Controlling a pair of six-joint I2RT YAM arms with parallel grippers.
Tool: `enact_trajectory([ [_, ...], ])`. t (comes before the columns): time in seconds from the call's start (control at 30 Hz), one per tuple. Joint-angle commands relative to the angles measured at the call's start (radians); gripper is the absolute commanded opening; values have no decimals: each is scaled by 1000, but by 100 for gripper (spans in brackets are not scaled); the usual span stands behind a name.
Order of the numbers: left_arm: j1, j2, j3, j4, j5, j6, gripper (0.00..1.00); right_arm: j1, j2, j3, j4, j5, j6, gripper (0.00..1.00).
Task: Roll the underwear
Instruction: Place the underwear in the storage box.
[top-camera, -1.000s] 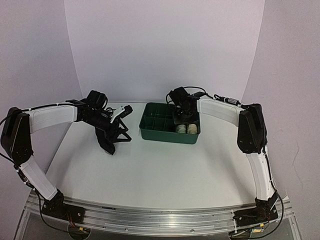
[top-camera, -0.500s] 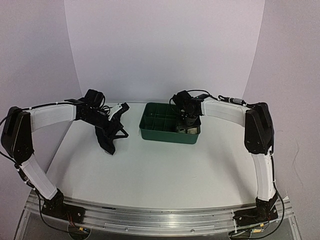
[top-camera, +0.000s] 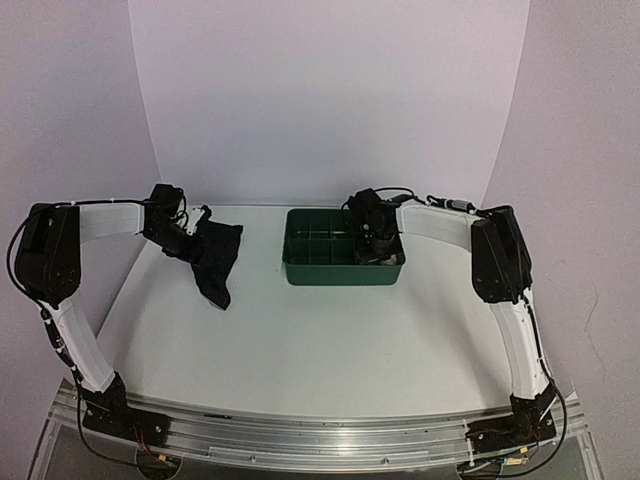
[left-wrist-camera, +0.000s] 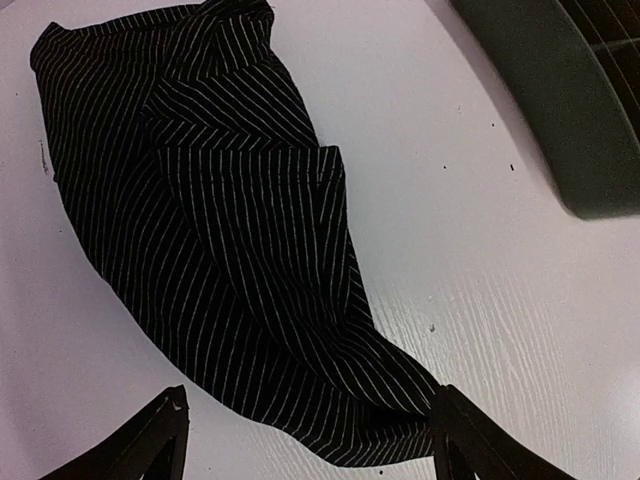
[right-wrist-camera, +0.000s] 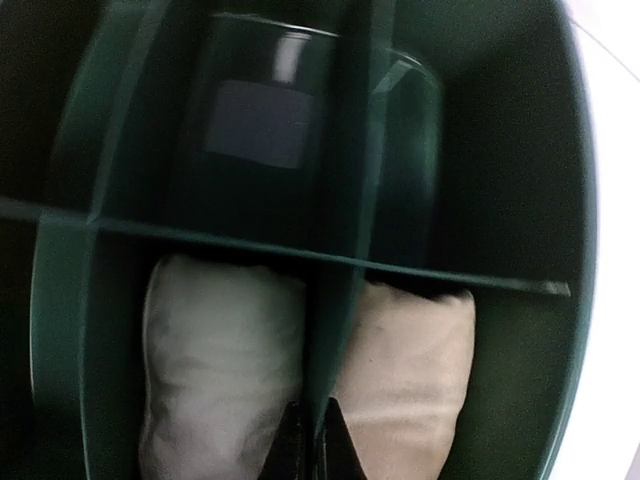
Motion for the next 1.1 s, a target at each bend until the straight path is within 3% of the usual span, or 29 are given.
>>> enact_trajectory([
  [0.0,0,40,6,36,-48,-66,83,-12,28,69,-12,-9,-100,0],
  [0.13,14,85,5,22,-43,-113,83,-17,29,81,-13,6,-71,0],
  [0.43,18,146,-26,62,-22,-218,83,-17,18,53,-13,67,165,0],
  [0.8,17,159,-54,100,-30,-237,82,-17,46,79,-13,104,271,0],
  [1.07,17,203,-54,125,-24,-251,73,-18,38,73,-13,103,317,0],
])
